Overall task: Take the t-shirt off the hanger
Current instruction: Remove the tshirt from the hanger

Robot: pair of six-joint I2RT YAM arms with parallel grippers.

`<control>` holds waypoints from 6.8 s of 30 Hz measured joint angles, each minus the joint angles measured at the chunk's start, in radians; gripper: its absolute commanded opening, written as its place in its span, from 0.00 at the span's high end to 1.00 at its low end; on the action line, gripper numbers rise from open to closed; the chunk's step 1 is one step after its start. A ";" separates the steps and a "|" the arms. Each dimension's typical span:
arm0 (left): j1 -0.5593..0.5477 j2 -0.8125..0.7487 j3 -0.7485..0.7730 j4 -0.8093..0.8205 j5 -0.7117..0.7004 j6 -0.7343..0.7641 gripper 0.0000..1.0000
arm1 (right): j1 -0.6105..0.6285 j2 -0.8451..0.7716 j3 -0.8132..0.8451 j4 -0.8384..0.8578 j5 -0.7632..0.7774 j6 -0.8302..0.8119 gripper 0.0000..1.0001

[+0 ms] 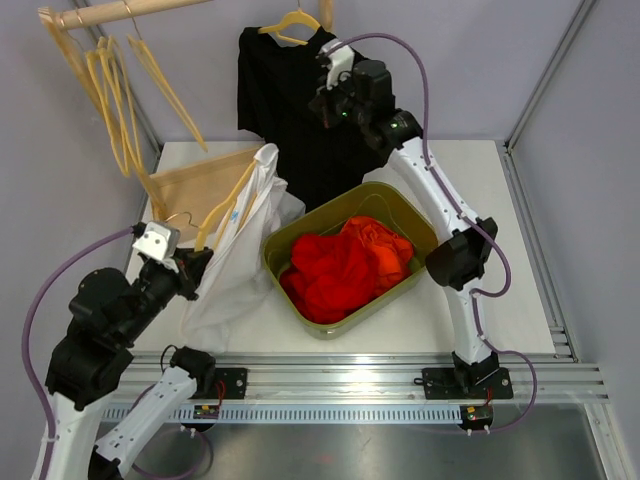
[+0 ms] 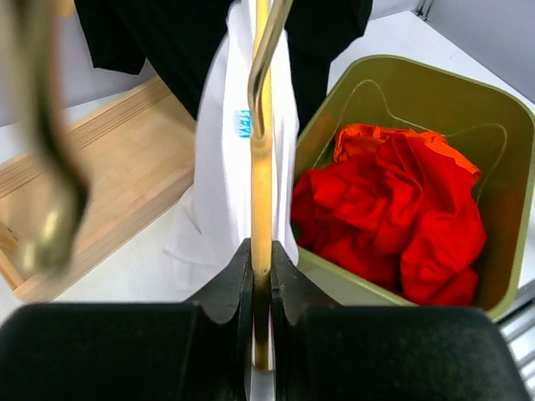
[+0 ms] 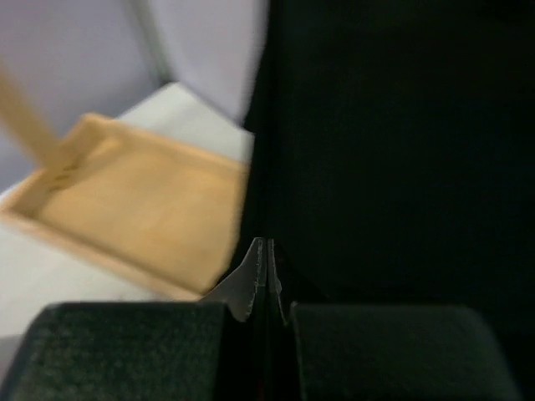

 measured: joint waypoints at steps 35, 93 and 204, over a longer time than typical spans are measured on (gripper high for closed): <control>-0.003 0.080 -0.016 0.092 -0.100 -0.298 1.00 | 0.192 -0.201 -0.147 -0.130 -0.339 -0.117 0.19; -0.003 0.120 -0.111 0.245 -0.099 -0.249 1.00 | -0.033 -0.033 -0.266 -0.028 -0.439 -0.015 0.52; 0.029 0.392 -0.252 0.275 -0.340 -0.713 0.14 | -0.127 -0.367 -0.387 -0.789 -0.580 -0.693 1.00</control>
